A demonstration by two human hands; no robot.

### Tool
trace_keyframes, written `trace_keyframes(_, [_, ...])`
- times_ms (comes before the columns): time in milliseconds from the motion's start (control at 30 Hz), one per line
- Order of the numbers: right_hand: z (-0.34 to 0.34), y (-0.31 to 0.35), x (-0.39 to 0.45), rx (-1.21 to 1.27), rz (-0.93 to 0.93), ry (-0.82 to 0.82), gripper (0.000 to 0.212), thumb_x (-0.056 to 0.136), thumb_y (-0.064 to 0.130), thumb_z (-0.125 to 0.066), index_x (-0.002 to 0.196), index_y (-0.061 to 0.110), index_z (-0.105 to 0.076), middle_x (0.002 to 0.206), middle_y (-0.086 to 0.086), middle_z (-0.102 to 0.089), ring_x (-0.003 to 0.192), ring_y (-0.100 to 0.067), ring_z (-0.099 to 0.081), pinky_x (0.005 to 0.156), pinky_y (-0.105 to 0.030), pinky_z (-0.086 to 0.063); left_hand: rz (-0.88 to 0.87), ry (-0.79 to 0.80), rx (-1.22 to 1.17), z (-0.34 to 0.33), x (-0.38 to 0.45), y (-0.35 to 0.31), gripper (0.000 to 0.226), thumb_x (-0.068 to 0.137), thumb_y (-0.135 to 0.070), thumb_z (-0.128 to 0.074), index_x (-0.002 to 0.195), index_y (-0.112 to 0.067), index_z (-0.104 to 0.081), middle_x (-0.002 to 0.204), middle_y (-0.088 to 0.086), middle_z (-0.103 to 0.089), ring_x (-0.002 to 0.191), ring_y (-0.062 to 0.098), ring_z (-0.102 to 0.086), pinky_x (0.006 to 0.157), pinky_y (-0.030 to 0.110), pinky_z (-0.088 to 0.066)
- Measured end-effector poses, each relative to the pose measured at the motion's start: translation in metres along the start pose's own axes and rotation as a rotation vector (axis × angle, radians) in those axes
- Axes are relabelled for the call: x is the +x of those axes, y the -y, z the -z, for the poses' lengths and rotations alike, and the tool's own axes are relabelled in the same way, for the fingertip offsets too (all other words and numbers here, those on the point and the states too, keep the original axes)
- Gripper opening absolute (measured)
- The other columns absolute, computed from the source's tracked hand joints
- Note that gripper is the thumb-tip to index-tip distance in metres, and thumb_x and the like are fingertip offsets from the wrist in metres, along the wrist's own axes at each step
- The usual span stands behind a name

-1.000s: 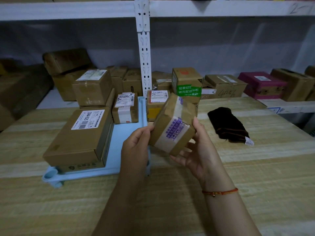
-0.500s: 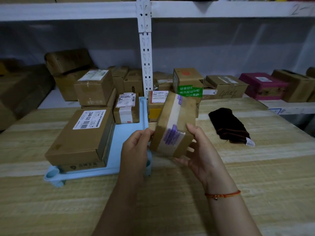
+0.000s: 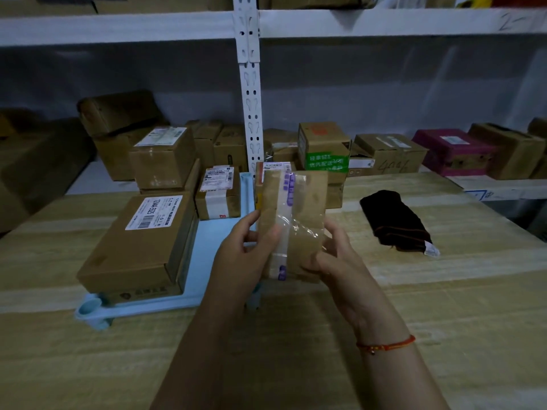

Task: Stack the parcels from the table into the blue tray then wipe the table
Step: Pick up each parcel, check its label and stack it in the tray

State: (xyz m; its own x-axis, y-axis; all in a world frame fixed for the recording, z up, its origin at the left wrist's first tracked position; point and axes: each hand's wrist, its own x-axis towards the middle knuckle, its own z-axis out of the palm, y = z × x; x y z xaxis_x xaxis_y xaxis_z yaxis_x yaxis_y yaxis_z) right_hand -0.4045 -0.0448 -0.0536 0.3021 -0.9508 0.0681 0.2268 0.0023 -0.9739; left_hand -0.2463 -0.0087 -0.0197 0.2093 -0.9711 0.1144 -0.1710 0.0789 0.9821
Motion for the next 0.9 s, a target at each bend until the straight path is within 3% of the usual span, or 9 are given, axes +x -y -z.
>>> trace_keyframes(133, [0.004, 0.001, -0.001, -0.025, 0.017, 0.057, 0.093, 0.061, 0.007, -0.069, 0.144, 0.033, -0.035, 0.134, -0.007, -0.054, 0.116, -0.024, -0.058, 0.071, -0.024, -0.056, -0.044, 0.023, 0.082, -0.002, 0.0, 0.001, 0.051, 0.087, -0.041, -0.063, 0.135, -0.033, -0.049, 0.113, -0.008, -0.062, 0.098, 0.009, -0.065, 0.071, 0.026, -0.06])
trace_keyframes(233, [0.009, 0.001, -0.001, -0.048, 0.035, 0.066, 0.087, 0.06, 0.006, -0.067, 0.139, 0.033, -0.042, 0.133, -0.007, -0.055, 0.118, -0.023, -0.057, 0.073, -0.025, -0.055, -0.054, 0.055, 0.098, -0.002, -0.001, 0.003, 0.055, 0.086, -0.034, -0.067, 0.136, -0.034, -0.045, 0.117, -0.007, -0.058, 0.102, 0.01, -0.062, 0.073, 0.026, -0.06])
trace_keyframes(367, [0.014, 0.004, -0.002, -0.106, 0.058, 0.053, 0.08, 0.052, 0.028, -0.072, 0.13, 0.036, -0.055, 0.135, 0.003, -0.058, 0.132, -0.02, -0.046, 0.102, -0.046, -0.046, -0.098, 0.056, 0.122, -0.002, -0.001, 0.006, 0.06, 0.084, -0.025, -0.071, 0.134, -0.038, -0.042, 0.124, -0.006, -0.054, 0.108, 0.008, -0.057, 0.083, 0.028, -0.056])
trace_keyframes(500, [0.011, 0.012, -0.005, -0.095, 0.053, 0.023, 0.076, 0.053, 0.043, -0.07, 0.127, 0.029, -0.058, 0.119, 0.013, -0.068, 0.114, -0.004, -0.06, 0.089, -0.031, -0.043, -0.113, 0.057, 0.126, -0.003, -0.001, 0.01, 0.061, 0.083, -0.02, -0.073, 0.134, -0.037, -0.043, 0.122, -0.012, -0.057, 0.117, 0.013, -0.055, 0.096, 0.045, -0.051])
trace_keyframes(667, [0.005, 0.016, -0.006, -0.087, -0.013, -0.038, 0.064, 0.07, 0.069, -0.058, 0.127, 0.038, -0.06, 0.126, 0.017, -0.065, 0.128, -0.008, -0.051, 0.113, -0.051, -0.029, -0.106, 0.058, 0.146, -0.004, -0.001, 0.013, 0.064, 0.082, -0.02, -0.074, 0.134, -0.036, -0.041, 0.128, -0.01, -0.056, 0.123, 0.014, -0.05, 0.101, 0.047, -0.047])
trace_keyframes(900, [-0.002, 0.023, -0.008, -0.018, -0.01, -0.119, 0.066, 0.069, 0.075, -0.055, 0.122, 0.035, -0.062, 0.12, 0.015, -0.069, 0.125, -0.011, -0.055, 0.112, -0.053, -0.032, -0.118, 0.069, 0.136, -0.005, -0.003, 0.009, 0.063, 0.081, -0.012, -0.074, 0.13, -0.036, -0.043, 0.13, -0.009, -0.057, 0.124, 0.014, -0.052, 0.101, 0.044, -0.048])
